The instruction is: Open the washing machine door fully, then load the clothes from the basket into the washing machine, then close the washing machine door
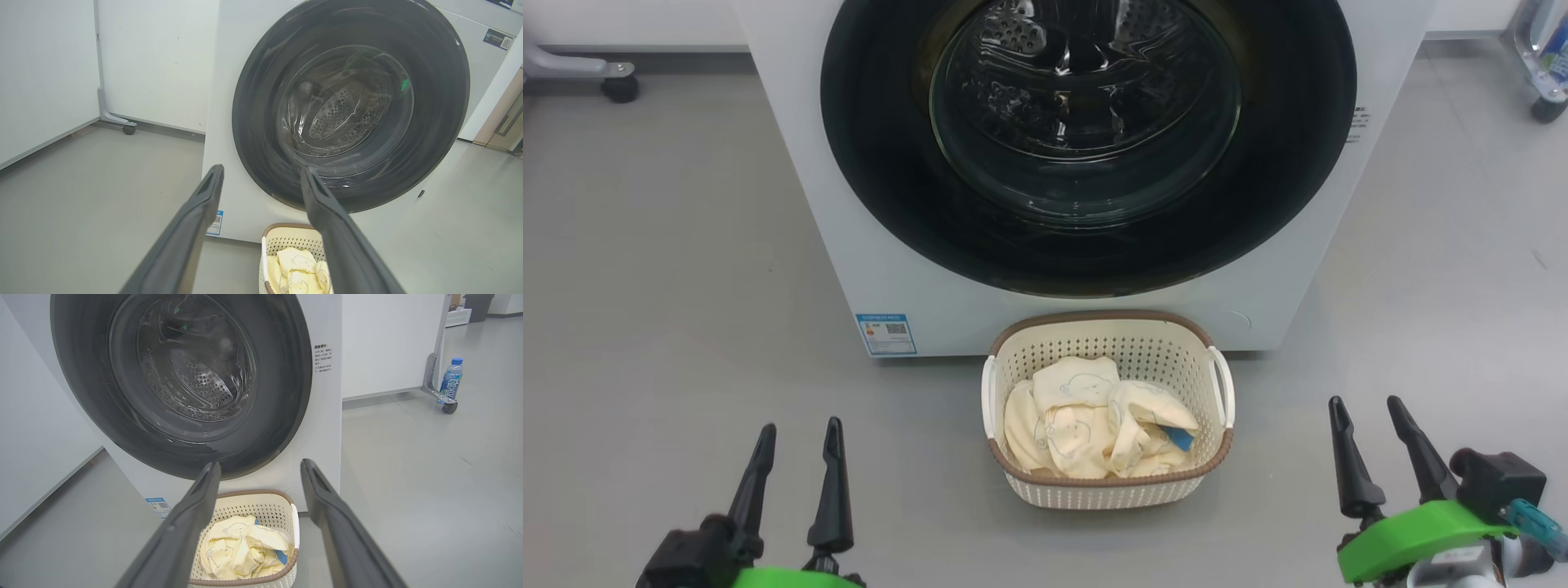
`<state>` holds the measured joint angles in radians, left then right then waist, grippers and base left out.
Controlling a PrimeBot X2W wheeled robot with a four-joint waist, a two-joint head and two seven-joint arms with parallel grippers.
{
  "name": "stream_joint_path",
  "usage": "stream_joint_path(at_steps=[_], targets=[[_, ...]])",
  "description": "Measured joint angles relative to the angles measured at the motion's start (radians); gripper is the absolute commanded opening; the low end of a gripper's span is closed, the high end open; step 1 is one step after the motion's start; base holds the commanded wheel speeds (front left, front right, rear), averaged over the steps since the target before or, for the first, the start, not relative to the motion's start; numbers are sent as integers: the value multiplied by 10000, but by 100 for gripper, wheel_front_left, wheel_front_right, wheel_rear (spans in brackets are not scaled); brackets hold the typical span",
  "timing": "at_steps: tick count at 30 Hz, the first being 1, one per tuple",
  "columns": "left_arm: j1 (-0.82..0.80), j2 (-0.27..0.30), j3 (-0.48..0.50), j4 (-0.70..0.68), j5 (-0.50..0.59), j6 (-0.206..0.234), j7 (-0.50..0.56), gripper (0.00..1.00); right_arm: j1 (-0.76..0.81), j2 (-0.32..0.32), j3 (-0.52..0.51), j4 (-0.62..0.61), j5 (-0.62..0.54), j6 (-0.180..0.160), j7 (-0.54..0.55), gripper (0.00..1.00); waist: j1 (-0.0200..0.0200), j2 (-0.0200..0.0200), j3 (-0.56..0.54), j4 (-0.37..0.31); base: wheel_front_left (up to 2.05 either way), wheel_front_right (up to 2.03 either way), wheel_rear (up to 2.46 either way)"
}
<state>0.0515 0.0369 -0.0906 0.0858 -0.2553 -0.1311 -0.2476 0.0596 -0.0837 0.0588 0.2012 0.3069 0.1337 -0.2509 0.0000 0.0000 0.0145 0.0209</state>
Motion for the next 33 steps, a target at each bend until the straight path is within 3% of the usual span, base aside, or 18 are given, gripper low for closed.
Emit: stream_joint_path(at_steps=[33], targets=[[3,8,-44,-6,-201,0,0,100,144,-12,109,42,0,0,0,100,0,0,-177,50,0,0,0]])
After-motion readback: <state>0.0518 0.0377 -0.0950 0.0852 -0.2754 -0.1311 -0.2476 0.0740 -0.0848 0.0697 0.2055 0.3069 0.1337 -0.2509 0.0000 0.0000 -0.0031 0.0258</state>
